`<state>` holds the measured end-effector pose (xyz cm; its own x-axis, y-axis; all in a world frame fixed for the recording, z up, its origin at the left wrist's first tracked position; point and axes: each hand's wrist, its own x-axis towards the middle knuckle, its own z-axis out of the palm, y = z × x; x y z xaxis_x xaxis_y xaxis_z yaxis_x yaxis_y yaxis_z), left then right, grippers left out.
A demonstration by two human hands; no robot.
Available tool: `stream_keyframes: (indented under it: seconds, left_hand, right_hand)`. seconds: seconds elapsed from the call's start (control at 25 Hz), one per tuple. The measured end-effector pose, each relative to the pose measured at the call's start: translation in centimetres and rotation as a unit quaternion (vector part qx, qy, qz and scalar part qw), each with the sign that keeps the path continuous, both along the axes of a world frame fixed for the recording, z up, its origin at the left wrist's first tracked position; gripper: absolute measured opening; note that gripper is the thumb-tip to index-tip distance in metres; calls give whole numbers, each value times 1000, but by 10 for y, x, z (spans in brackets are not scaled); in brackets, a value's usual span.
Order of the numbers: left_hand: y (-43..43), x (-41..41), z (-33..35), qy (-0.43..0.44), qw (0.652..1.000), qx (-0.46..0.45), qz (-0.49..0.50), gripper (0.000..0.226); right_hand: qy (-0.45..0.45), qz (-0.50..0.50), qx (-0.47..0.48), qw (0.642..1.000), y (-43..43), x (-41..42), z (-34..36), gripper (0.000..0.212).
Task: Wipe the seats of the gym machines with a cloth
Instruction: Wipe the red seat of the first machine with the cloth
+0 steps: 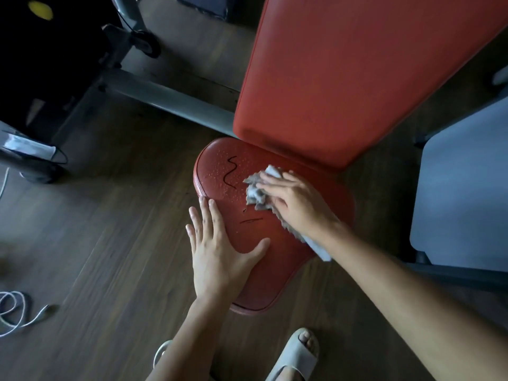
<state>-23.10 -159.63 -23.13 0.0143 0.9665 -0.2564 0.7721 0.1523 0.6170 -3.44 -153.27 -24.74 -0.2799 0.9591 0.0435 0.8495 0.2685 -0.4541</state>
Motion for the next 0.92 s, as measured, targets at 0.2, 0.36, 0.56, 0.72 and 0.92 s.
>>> stream_keyframes:
  seconds: [0.2, 0.36, 0.56, 0.72, 0.92]
  left_hand:
    - [-3, -17, -13, -90, 995, 18, 32, 60]
    - [-6, -26, -18, -97, 994, 40, 34, 54]
    - [-5, -27, -19, -113, 992, 38, 36, 53]
    - [-4, -26, -18, -112, 992, 31, 38, 52]
    - [-1, -23, -16, -121, 992, 16, 43, 54]
  right_hand:
    - [53, -5, -3, 999, -25, -20, 7, 38]
    - [23, 61, 17, 998, -58, -27, 17, 38]
    - [9, -39, 51, 998, -58, -33, 14, 33]
    - [21, -88, 45, 995, -59, -44, 17, 31]
    - [-23, -1, 71, 997, -65, -49, 21, 29]
